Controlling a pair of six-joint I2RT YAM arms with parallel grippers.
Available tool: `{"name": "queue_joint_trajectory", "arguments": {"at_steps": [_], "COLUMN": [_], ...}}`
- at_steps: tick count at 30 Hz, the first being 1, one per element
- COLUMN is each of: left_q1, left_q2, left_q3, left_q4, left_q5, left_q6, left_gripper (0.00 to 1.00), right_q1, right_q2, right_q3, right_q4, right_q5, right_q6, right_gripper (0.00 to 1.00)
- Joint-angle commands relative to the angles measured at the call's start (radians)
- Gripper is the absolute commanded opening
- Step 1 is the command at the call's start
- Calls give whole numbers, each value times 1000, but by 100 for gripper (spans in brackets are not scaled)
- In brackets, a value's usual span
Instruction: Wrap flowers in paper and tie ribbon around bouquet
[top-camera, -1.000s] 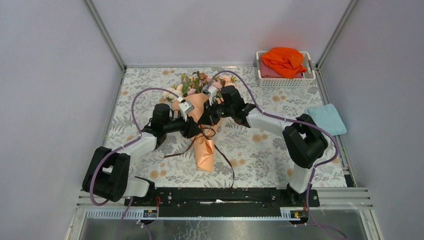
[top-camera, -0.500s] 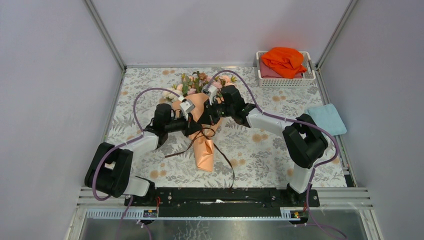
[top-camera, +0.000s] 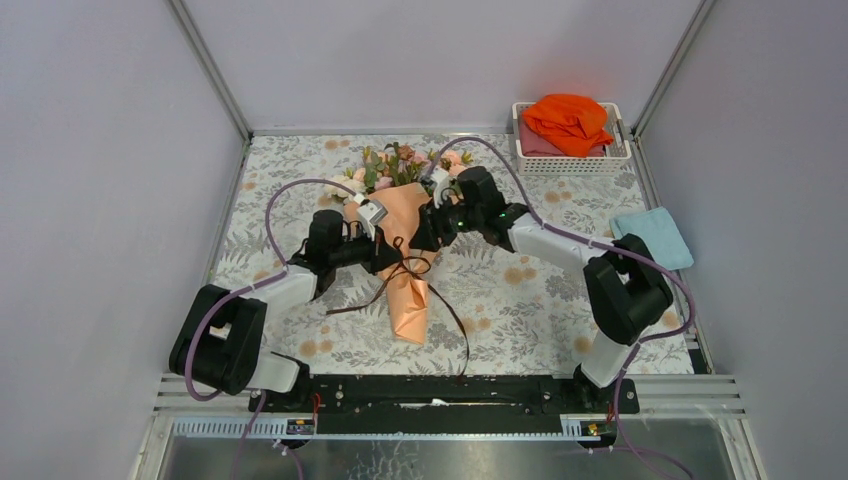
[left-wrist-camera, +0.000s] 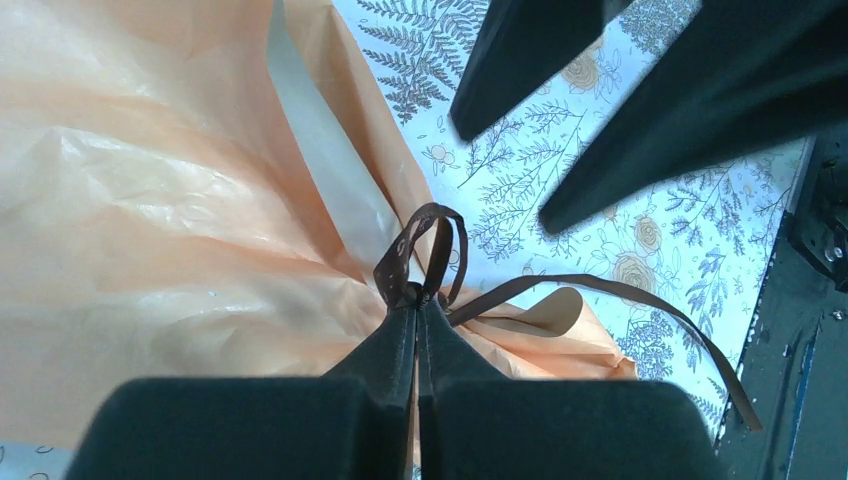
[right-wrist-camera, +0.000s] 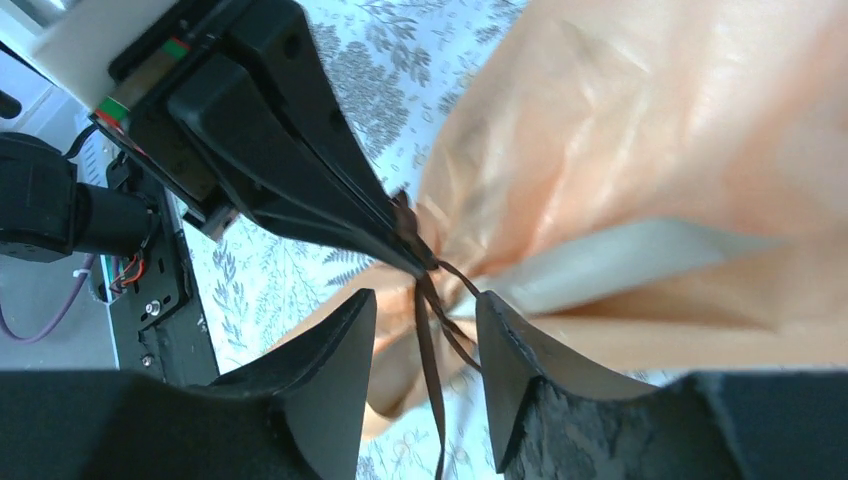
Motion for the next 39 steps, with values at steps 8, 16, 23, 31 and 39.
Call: {"name": "queue_joint_trajectory", "arguments": {"at_steps": [8, 16, 23, 31, 39], "left_q1": [0, 0, 0, 1, 0], "left_q2": [-29, -30, -32, -38, -43], "left_q3": [-20, -26, -21, -26, -45], "left_q4": [104, 107, 100, 94, 117], "left_q5": [-9, -14, -15, -5, 26], "left_q6": [-40, -37, -34, -6, 29], "left_gripper": [0, 0, 0, 0, 0], "right_q1": [-50, 7, 14, -6, -33], "right_q2": [-102, -57, 14, -48, -133], "right_q3": [-298, -387, -405, -376, -322], "right_q4": [8, 120, 246, 181, 108], "right_q5": [10, -12, 34, 109, 130], "right_q6": [55, 55, 103, 89, 154], "right_gripper": [41, 48, 38, 0, 0]}}
